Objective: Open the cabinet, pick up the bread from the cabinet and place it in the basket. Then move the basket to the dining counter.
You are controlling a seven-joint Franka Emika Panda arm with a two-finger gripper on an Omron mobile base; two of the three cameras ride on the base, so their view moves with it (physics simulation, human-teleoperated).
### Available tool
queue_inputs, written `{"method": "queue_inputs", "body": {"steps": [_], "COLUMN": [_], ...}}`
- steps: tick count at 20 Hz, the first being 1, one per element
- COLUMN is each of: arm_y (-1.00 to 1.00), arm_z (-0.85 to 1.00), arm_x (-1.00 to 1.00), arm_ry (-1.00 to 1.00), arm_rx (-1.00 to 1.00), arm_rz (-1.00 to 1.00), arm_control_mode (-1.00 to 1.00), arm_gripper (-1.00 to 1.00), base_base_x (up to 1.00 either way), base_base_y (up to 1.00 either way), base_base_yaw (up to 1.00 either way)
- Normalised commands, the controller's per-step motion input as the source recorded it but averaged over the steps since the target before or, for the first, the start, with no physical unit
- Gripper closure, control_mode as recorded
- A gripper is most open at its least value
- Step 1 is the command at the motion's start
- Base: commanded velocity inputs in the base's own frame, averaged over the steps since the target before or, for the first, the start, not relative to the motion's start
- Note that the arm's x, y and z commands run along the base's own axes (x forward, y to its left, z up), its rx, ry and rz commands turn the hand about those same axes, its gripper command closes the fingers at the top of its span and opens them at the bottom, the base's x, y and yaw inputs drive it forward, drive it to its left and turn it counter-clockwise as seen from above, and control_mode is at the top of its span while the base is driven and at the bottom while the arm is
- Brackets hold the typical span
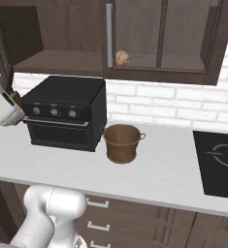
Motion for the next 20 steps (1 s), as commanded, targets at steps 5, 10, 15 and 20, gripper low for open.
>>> {"method": "queue_inputs", "body": {"steps": [5,10,15,20], "arm_y": [-0.24,0.24,0.08,0.54], "arm_z": [-0.17,-0.09,0.15,-0.12], "arm_x": [0.53,1.0,0.82,0.06], "arm_ry": [0.11,0.25,0.26,0.0], "arm_rx": [0.42,0.32,0.21,0.07], "arm_rz": [0.04,0.03,0.17,0.24], "arm_control_mode": [-1.0,-1.0,-1.0,-1.0], "arm_gripper": [-1.0,-1.0,-1.0,-1.0], "base_base_x": [0.0,0.0,0.0,0.0], "base_base_y": [0.0,0.0,0.0,0.0], "base_base_yaw": [0.0,0.0,0.0,0.0]}}
